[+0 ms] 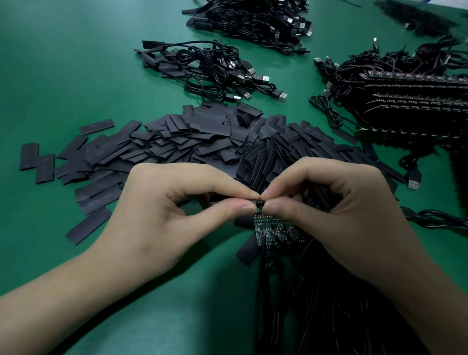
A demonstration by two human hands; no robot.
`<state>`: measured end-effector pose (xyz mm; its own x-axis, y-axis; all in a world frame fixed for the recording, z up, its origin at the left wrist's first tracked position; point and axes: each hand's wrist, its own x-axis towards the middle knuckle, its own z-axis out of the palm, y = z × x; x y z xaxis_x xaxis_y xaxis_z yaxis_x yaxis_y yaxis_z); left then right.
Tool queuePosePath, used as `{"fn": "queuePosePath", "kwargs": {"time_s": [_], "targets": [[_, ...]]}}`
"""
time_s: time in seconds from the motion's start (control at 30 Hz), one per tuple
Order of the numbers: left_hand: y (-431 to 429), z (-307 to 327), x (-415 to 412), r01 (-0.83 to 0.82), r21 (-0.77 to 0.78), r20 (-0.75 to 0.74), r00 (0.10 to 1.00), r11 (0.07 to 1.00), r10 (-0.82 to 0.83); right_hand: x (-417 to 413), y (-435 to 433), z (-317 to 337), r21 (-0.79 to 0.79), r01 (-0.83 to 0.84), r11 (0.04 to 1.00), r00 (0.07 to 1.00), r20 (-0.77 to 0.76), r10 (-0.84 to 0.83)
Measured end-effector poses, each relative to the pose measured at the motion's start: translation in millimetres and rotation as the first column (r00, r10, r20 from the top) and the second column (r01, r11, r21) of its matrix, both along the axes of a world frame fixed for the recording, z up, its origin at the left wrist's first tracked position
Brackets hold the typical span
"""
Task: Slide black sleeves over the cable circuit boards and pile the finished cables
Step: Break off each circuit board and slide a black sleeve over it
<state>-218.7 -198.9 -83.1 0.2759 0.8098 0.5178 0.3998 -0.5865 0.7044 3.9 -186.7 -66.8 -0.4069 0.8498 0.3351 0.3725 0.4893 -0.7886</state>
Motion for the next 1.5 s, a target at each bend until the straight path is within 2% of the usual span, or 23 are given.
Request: {"fn": "queuePosePath", "kwargs": {"time_s": [0.13,0.2,0.3,0.53,0.77,1.27,1.5], "targets": [[1.0,-2.1,0.3,0.025,-0.097,0.068,0.998,0.995,-0.018,-1.3,0.0,-1.1,-0.013,0.011,1.000,1.000,0.003,-0.011],[1.8,-2.4,0.6,0.049,-0.194,0.158,0.987,0.980,-0.018,-1.5,1.0,-1.7,-0.003,0.027,1.000,0.999,0.027,-0.027],[4.8,-0.1,-2.6,0.236,-0.368,0.357,0.929,0.899,-0.098,0.1,4.0,-1.1,-0.023,0.029,0.999,1.000,0.002,-0.029],[5.4,6.0,-5.9,0.447,-0.434,0.509,0.838,0.783,-0.196,3.2,6.7,1.6,-0.155,-0.041,0.987,0.990,-0.138,0.019],[4.0,5.8,-2.6,0.447,-0.442,0.546,0.822,0.778,-0.162,0.5,4.9,-1.0,-0.162,-0.023,0.986,0.979,-0.202,-0.011],[4.6,6.3,-0.7,0.396,-0.466,0.519,0.847,0.791,-0.118,-1.9,2.8,1.9,-0.142,-0.026,0.990,0.984,-0.176,0.001],[3.7,6.2,-1.2,0.421,-0.455,0.554,0.824,0.785,-0.121,0.6,4.5,2.5,-0.154,-0.026,0.988,0.990,-0.141,0.004]]}}
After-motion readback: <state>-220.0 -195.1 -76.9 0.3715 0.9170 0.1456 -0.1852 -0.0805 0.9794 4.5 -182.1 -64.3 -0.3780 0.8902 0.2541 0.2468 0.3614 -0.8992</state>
